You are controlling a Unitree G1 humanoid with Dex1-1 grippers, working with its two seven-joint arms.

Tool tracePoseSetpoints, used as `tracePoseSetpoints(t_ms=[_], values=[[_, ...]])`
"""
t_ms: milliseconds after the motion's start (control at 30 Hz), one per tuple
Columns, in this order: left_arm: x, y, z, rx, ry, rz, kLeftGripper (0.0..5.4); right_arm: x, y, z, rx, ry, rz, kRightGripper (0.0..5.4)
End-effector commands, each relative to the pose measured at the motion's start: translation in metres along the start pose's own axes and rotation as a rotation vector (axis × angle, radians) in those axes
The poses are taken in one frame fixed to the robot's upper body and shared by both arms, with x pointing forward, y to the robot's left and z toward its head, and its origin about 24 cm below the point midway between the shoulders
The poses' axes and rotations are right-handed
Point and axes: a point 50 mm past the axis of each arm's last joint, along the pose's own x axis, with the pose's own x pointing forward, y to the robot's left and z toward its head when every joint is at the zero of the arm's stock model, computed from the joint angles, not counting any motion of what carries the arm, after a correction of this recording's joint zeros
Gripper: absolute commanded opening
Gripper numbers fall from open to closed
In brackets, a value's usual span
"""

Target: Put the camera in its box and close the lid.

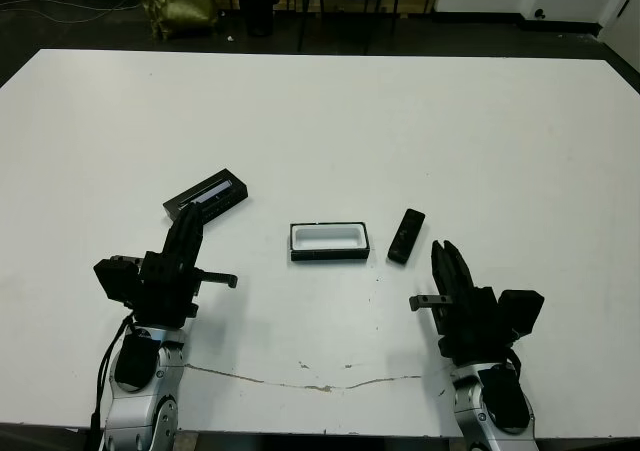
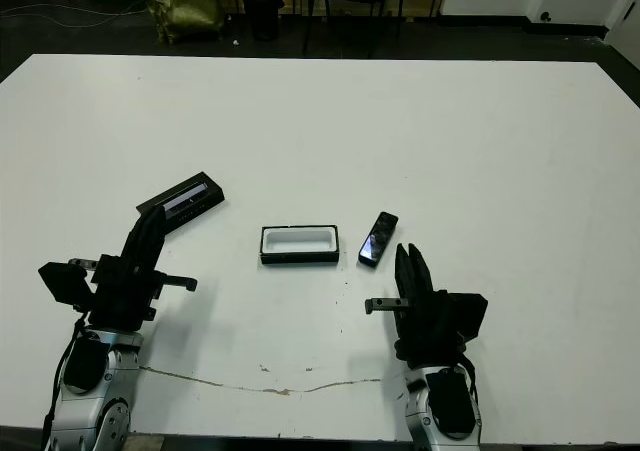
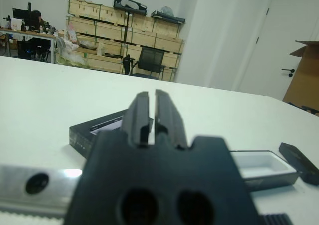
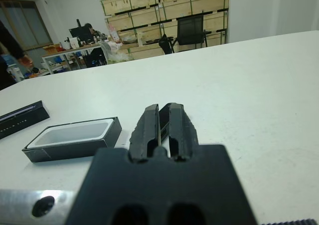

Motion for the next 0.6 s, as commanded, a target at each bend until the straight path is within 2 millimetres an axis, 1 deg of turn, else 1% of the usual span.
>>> tracePoseSetpoints(t_ms=[33,400,467,600], values=[[-0.003,0.002,-0.006,-0.007,0.033,0.005,0.02,-0.003,-0.002,-0.005,0.000,0.032,-0.008,0.00],[-0.003,0.001,-0.004,0.013,0.042,0.004,0.02,-0.006,0.000,-0.006,0.016,0.046,-0.018,0.00],[-0.003,0.001,-0.004,0.008,0.061,0.015,0.02,-0.007,0.003,-0.003,0.015,0.052,-0.031,0.00],[-0.003,0.000,-0.004,0.012,0.051,0.001,0.02,-0.009,0.020,0.009,0.004,0.069,-0.067,0.00]])
